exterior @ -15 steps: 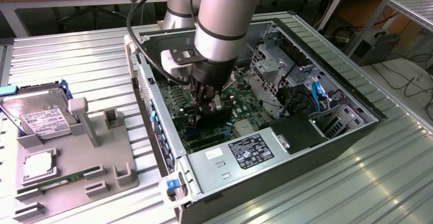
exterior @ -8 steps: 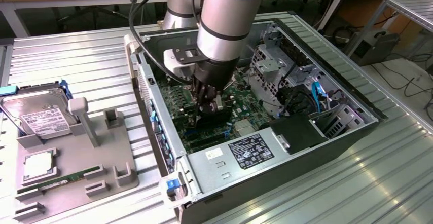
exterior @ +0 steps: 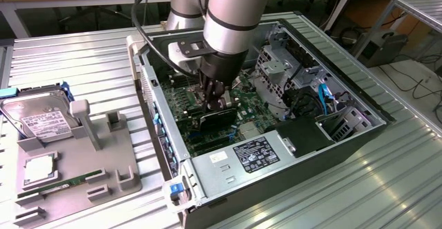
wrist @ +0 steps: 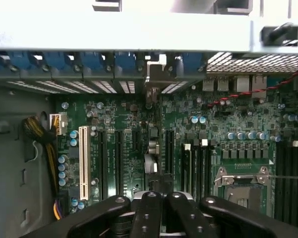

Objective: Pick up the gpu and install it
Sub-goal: 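Press down on the gpu until it lock into place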

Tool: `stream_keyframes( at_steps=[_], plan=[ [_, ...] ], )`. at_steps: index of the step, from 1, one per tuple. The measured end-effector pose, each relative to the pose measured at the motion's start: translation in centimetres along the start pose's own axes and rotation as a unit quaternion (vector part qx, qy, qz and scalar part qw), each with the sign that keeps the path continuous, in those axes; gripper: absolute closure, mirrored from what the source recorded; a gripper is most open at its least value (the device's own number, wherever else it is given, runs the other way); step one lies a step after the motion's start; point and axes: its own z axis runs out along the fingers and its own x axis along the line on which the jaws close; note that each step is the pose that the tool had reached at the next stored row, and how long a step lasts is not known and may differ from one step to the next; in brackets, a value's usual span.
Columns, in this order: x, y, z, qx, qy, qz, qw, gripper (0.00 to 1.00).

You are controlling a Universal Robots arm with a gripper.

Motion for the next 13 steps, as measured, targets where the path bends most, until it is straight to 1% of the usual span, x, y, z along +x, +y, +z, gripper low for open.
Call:
stream_keyframes(
  at_steps=[13],
  plan=[
    [0.0,0.01,-0.13,-0.0001,0.0001,0.0,1.0,0.89]
  ],
)
